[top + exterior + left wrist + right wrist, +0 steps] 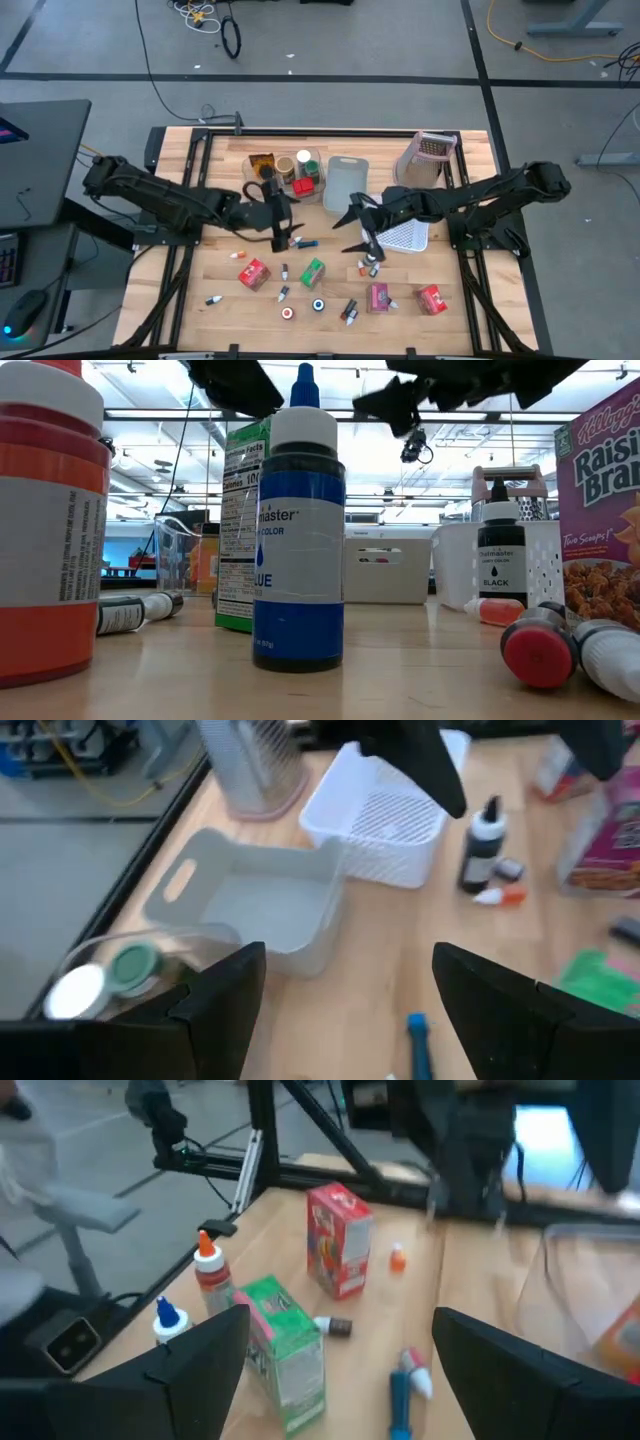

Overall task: Pick & Place Kitchen Items
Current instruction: Put the green cereal box into the white bin

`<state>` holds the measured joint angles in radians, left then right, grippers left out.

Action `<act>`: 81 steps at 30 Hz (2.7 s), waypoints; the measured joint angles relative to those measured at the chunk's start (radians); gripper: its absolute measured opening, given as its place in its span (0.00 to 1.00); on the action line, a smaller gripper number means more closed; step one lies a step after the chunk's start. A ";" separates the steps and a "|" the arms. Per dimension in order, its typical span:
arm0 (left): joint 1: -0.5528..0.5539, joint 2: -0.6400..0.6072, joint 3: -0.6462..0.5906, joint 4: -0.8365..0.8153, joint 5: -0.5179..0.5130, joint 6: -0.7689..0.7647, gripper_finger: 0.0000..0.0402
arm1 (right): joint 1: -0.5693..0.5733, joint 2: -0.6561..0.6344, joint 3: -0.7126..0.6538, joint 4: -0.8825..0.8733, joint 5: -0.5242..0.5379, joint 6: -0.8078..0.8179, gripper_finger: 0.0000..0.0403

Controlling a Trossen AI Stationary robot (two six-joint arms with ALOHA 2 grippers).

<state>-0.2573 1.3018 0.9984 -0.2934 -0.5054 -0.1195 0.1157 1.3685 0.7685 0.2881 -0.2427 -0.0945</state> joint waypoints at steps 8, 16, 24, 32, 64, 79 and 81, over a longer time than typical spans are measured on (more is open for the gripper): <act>-0.039 0.000 -0.033 0.167 0.000 0.069 0.74 | 0.057 0.064 0.001 0.235 0.181 -0.023 0.80; -0.058 0.000 -0.033 0.186 -0.016 0.080 0.74 | 0.060 0.150 0.001 0.250 0.081 -0.012 0.80; -0.058 -0.014 -0.030 0.224 -0.151 0.094 0.74 | 0.097 0.316 0.085 0.257 0.067 -0.095 0.80; -0.058 -0.014 -0.030 0.223 -0.164 0.105 0.74 | 0.109 0.449 0.225 0.098 0.055 -0.130 0.80; -0.057 -0.014 -0.031 0.235 -0.191 0.105 0.74 | 0.108 0.480 0.231 0.075 0.072 -0.090 0.30; -0.057 -0.014 -0.031 0.214 -0.191 0.082 0.74 | 0.132 0.089 0.230 -0.355 0.532 0.107 0.30; -0.057 -0.014 -0.031 0.201 -0.191 0.077 0.74 | 0.143 0.017 0.230 -0.456 0.593 0.147 0.29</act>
<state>-0.3145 1.2881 0.9676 -0.0921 -0.6964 -0.0425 0.2589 1.3859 0.9985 -0.1678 0.3499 0.0527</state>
